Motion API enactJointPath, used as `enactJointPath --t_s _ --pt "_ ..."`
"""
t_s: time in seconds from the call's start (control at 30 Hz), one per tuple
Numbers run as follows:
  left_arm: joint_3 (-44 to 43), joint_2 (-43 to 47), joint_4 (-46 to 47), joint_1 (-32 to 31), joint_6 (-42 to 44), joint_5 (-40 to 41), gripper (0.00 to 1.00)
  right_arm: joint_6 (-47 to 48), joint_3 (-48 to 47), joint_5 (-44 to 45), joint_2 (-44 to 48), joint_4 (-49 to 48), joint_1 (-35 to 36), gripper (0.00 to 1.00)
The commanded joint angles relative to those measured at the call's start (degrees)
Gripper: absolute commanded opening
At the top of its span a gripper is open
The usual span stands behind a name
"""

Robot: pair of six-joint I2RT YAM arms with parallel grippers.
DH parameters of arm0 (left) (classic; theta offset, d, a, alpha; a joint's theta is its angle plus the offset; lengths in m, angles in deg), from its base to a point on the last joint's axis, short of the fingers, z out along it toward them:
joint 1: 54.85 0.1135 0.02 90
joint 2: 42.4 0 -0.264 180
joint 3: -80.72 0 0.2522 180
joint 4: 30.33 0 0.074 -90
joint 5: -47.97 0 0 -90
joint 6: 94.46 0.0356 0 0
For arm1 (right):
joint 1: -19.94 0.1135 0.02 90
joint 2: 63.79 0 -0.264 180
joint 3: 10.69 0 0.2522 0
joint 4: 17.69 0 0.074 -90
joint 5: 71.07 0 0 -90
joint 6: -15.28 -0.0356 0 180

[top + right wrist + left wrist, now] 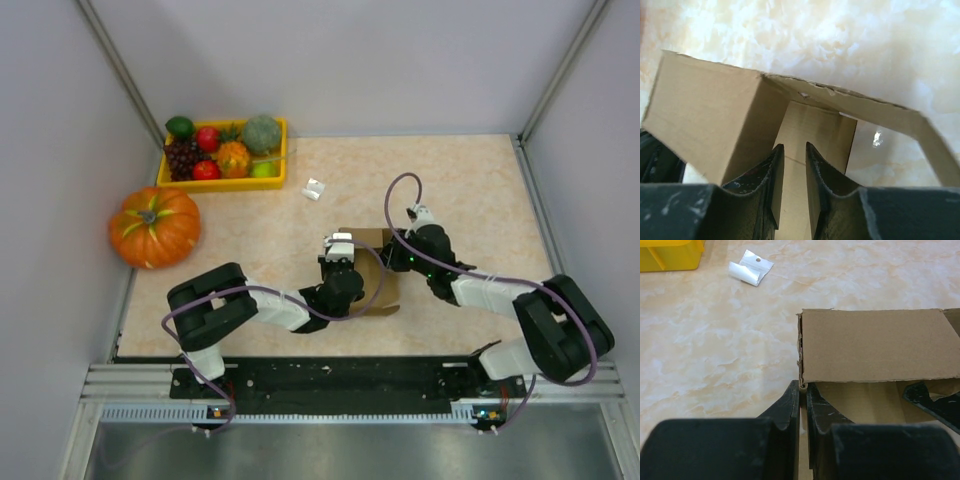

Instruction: Fold the paper box

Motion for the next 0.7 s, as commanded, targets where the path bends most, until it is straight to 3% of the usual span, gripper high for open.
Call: enactJointPath --t_s 0.0,0.13,0.23,0.33,0.4,0.5,0.6,0.67 --pt "-1.33 0.37 2.08 -0.55 -0.58 0.0 0.0 -2.7 -2.92 -1.64 -5.09 -4.8 0.49 0.24" --pt "-1.24 0.46 1.99 -0.55 -0.49 0.35 0.0 -5.33 -2.05 -2.97 -8.0 -8.4 0.41 0.25" --pt "-0.98 0.64 1.81 -0.55 -0.31 0.7 0.0 -4.9 -0.73 -2.8 -5.2 -7.81 0.41 0.25" --pt "-0.98 0.38 1.64 -0.64 -0.31 1.58 0.0 -2.71 -2.47 -0.52 1.02 3.59 0.49 0.27" --pt "-0.81 0.02 1.72 -0.47 -0.31 2.02 0.0 -2.35 -3.88 4.99 5.34 16.5 0.41 0.29" --pt "-0.45 0.02 1.99 -0.47 -0.58 1.84 0.0 -0.51 -3.63 6.35 11.23 24.51 -0.56 0.32" --pt "-0.45 0.02 2.16 -0.47 -0.58 1.49 0.0 0.98 -2.75 8.0 14.84 26.12 -1.79 0.36" --pt "-0.54 0.02 1.99 -0.55 -0.58 1.4 0.0 3.09 -3.36 10.2 13.28 26.13 -1.97 0.32"
